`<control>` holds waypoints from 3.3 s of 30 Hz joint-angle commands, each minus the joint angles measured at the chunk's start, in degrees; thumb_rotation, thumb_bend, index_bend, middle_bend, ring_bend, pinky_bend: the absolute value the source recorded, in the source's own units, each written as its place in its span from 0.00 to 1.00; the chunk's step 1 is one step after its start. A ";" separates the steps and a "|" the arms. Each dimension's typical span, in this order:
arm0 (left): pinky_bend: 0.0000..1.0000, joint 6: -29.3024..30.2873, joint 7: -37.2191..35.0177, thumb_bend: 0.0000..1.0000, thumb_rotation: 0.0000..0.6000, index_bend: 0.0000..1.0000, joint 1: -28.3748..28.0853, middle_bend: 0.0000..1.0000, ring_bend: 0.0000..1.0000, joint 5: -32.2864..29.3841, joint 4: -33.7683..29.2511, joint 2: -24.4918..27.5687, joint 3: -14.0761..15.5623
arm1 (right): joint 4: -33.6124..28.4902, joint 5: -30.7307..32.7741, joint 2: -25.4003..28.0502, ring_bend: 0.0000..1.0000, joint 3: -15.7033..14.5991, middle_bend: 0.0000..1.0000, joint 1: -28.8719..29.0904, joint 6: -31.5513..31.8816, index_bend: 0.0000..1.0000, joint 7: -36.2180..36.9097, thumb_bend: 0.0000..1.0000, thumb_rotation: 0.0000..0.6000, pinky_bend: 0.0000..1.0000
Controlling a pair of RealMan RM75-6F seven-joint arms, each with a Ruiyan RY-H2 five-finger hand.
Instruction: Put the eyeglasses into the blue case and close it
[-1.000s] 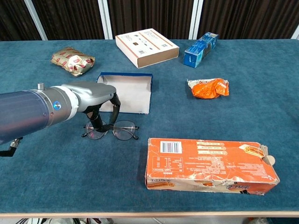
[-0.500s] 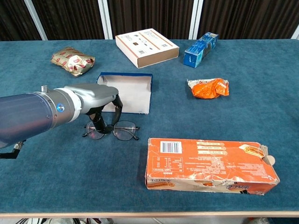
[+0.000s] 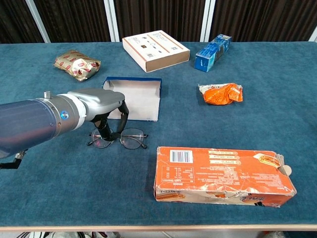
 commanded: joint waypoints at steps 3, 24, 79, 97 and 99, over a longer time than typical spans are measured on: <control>0.13 0.12 0.18 0.38 1.00 0.55 0.02 0.21 0.03 -0.10 0.16 -0.12 -0.04 | -0.01 -0.07 0.01 0.12 -0.04 0.02 0.01 0.00 0.04 0.00 0.21 1.00 0.16; 0.12 1.34 1.72 0.42 1.00 0.56 -0.06 0.22 0.03 -1.55 -0.85 0.44 -0.69 | -0.08 -0.06 0.03 0.12 -0.09 0.02 0.04 -0.02 0.04 0.10 0.21 1.00 0.16; 0.08 2.84 6.43 0.42 1.00 0.57 -8.85 0.21 0.03 -3.28 28.00 -13.85 -15.53 | -0.71 1.12 0.26 0.12 -0.08 0.02 0.05 -0.83 0.04 0.64 0.22 1.00 0.16; 0.07 -0.43 4.70 0.41 1.00 0.57 -10.32 0.21 0.03 -1.84 39.51 -19.99 -18.43 | -1.04 1.37 0.57 0.12 -0.16 0.02 -0.03 -0.96 0.04 0.74 0.22 1.00 0.16; 0.07 -0.45 4.83 0.41 1.00 0.57 -10.40 0.21 0.03 -1.58 40.38 -20.54 -18.51 | -1.06 1.41 0.58 0.12 -0.16 0.02 -0.04 -0.97 0.05 0.73 0.22 1.00 0.16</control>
